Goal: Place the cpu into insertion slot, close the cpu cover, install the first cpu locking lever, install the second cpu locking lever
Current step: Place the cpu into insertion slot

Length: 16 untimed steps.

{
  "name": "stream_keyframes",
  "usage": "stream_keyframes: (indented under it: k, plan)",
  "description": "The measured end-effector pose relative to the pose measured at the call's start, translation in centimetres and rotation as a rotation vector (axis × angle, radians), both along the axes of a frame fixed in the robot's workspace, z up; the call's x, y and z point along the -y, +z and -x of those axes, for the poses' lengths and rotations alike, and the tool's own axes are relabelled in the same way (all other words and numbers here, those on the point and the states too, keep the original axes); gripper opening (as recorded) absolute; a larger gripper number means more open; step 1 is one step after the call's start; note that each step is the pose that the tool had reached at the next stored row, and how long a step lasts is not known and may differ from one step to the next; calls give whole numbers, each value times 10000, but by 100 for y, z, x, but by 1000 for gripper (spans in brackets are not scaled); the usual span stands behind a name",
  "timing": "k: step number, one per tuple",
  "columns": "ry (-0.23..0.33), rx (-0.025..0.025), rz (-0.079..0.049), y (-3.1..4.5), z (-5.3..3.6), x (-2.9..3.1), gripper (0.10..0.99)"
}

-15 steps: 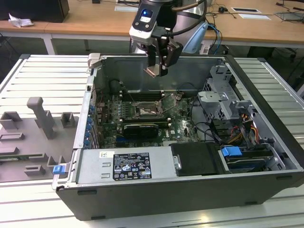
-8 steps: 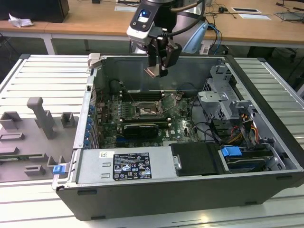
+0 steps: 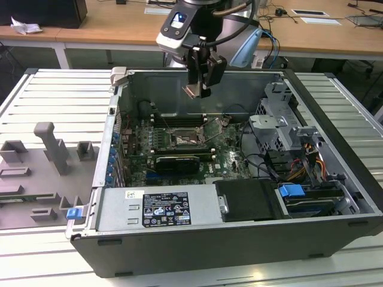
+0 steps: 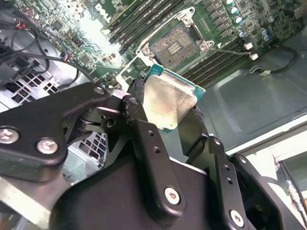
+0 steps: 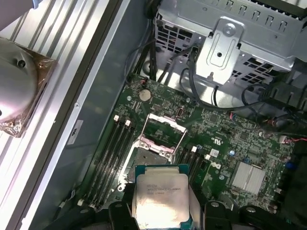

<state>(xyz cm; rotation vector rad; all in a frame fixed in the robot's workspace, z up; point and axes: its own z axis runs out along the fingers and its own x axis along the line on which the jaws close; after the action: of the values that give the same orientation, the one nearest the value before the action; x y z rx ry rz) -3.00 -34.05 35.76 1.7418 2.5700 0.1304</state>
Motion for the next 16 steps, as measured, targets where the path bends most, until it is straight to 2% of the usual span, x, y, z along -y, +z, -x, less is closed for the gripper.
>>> stream_keyframes:
  k: [5, 12, 16]
  plan:
    - [-562, 0, 0, -9, 0, 0, 529]
    - [-1054, -1, 0, -16, 0, 0, 529]
    - [-1586, 0, 0, -23, 0, 0, 529]
